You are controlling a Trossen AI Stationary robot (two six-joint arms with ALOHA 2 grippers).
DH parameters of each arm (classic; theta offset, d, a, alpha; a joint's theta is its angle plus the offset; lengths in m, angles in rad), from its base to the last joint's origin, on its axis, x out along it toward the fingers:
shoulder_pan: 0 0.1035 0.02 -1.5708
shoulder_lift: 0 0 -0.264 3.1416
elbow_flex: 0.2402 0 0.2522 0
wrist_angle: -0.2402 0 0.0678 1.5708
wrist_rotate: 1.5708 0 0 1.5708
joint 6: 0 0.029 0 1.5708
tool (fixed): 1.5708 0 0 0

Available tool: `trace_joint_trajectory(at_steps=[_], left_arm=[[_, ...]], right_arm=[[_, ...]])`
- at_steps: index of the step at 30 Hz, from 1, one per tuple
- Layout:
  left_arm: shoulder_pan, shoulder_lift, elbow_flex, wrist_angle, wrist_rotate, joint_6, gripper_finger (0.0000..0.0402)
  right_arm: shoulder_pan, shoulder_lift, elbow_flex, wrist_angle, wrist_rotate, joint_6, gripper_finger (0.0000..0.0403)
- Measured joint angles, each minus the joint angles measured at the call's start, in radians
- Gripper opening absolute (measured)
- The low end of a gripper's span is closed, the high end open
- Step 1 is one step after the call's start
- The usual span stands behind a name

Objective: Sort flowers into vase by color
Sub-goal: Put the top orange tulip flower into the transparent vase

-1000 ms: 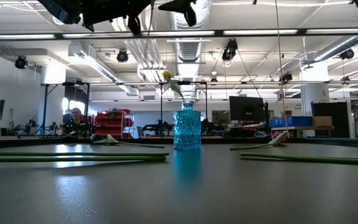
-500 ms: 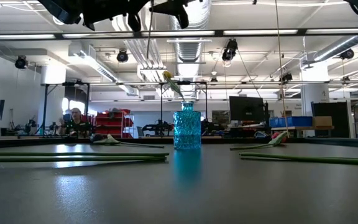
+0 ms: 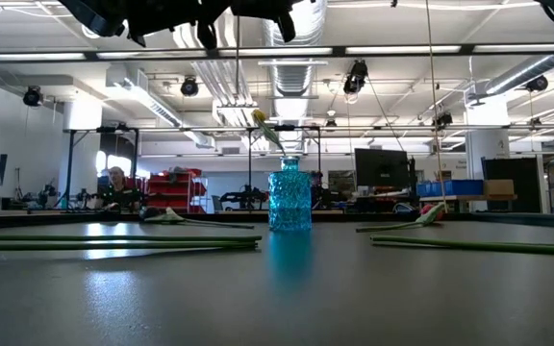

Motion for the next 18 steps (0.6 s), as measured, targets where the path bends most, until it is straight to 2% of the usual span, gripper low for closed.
trace_joint_trajectory(at_steps=[4, 9, 13, 18], left_arm=[[0.002, -0.007, -0.002, -0.015, 0.001, 0.000, 0.0069], [0.009, -0.014, -0.004, -0.097, 0.001, 0.034, 0.0103], [0.010, -0.027, -0.019, -0.124, -0.005, 0.076, 0.0112], [0.011, -0.059, -0.053, -0.140, -0.036, 0.124, 0.0107]], right_arm=[[-0.010, -0.030, 0.001, -0.006, 0.054, -0.045, 0.0014], [-0.044, -0.079, 0.001, -0.078, 0.176, -0.114, 0.0013], [-0.091, -0.110, -0.014, -0.120, 0.207, -0.154, 0.0013], [-0.165, -0.137, -0.098, -0.120, 0.212, -0.206, 0.0012]])
